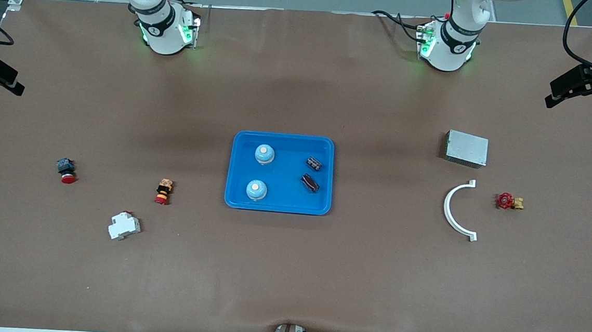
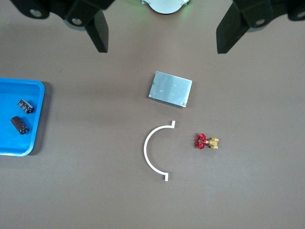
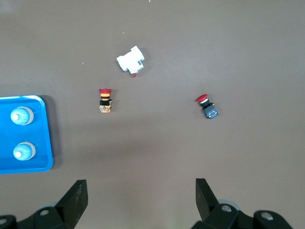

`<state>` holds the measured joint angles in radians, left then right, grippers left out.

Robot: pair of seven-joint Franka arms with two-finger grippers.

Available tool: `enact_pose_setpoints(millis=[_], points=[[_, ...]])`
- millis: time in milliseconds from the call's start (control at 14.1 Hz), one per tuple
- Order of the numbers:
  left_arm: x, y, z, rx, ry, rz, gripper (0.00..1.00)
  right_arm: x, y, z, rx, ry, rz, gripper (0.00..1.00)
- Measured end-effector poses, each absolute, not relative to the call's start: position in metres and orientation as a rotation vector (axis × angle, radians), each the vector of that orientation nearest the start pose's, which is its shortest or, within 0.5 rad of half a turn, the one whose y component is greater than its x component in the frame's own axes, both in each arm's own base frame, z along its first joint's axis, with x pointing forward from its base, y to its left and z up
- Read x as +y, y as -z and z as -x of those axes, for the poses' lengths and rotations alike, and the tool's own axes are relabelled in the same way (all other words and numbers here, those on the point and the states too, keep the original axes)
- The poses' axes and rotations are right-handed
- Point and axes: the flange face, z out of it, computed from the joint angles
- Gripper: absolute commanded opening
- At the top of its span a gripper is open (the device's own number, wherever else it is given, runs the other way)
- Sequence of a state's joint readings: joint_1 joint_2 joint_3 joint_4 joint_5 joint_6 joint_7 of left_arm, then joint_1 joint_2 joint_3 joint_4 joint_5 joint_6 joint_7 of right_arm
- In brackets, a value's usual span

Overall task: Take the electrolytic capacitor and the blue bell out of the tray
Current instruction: 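Move the left gripper to a capacitor while the right gripper reaches a bell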

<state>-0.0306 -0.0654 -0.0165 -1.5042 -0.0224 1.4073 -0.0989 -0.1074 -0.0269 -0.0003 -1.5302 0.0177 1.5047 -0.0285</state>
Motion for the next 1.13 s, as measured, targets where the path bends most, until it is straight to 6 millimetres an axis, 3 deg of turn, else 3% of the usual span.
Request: enact_pose_setpoints(millis=[354,496,708,850,991,1133], points=[[-0.029,-0.674,-0.516,-0.071,-0.059,3.158,1.00,-0.056,-0.652,-0.536,0.119,0.014,3.134,1.00],[-0.045,-0.658,-0.523,-0.024,-0.120,3.152,1.00,-0.056,-0.653,-0.535,0.119,0.014,3.135,1.00],[-0.090,-0.586,-0.551,0.081,-0.318,3.127,1.00,-0.056,-0.650,-0.534,0.120,0.005,3.136,1.00],[-0.119,-0.533,-0.579,0.100,-0.357,3.129,1.00,-0.055,-0.644,-0.533,0.118,0.002,3.135,1.00],[-0.151,-0.491,-0.595,0.036,-0.373,3.130,1.00,-0.049,-0.630,-0.537,0.120,0.013,3.127,1.00],[-0.196,-0.447,-0.598,-0.145,-0.417,3.097,1.00,-0.033,-0.604,-0.544,0.160,0.025,3.104,1.00]])
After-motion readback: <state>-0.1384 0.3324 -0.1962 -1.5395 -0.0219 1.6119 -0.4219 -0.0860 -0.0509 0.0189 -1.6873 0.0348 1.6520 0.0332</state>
